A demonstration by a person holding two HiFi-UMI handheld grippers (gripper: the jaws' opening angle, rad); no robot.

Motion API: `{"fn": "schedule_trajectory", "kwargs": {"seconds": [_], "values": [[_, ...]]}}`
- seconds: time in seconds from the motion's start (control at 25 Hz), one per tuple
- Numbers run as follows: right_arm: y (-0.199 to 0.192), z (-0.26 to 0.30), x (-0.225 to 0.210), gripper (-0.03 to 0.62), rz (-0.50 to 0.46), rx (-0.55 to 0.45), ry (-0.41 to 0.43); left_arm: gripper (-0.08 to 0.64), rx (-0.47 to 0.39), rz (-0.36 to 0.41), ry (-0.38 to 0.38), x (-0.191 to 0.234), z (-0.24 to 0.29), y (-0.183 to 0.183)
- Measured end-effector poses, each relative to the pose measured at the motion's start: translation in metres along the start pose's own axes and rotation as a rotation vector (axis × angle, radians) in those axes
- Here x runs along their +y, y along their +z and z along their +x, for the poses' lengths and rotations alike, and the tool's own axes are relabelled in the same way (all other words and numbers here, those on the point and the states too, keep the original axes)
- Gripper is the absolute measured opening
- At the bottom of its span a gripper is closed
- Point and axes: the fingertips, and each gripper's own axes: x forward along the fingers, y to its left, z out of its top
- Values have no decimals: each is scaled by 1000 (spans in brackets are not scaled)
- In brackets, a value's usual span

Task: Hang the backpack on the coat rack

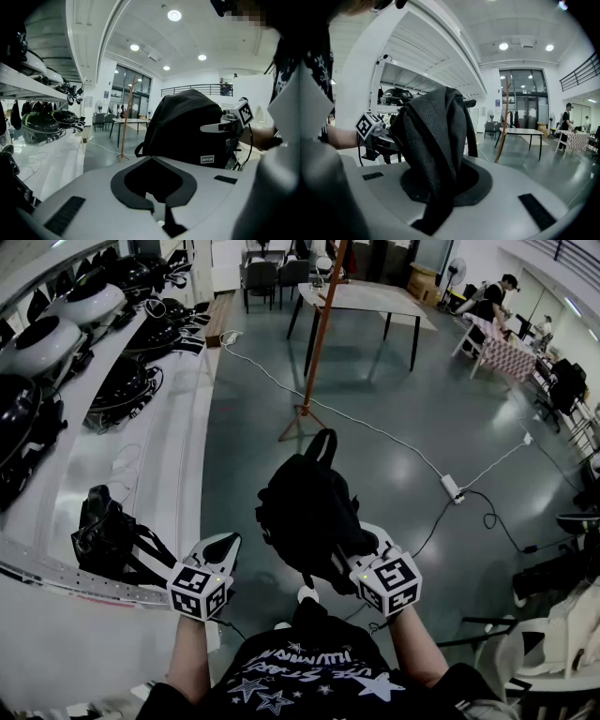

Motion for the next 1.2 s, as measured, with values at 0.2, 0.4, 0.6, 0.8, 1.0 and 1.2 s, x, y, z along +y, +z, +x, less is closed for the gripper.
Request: {"fn": "schedule_trajectory", "kwargs": {"seconds": [0.2, 0.4, 0.6, 0.8, 1.0, 1.2], "values": [[1, -6, 2, 54, -10, 14, -12, 15, 2, 13, -25, -5, 2, 1], [-5, -15, 3, 54, 2, 34, -18, 15, -5, -21, -41, -13, 0, -9], [-10, -18, 10, 54, 1, 35, -24, 15, 16, -31, -61, -19, -6, -25], [-20, -18, 9, 54, 28, 44, -37, 17, 39, -49, -84, -23, -13, -38], [-31, -15, -6, 55, 78, 48, -50, 16, 72, -39, -96, -19, -7, -39], [-33, 17, -43, 55, 72, 41, -37, 15, 87, 0, -77, -2, 42, -16]]}}
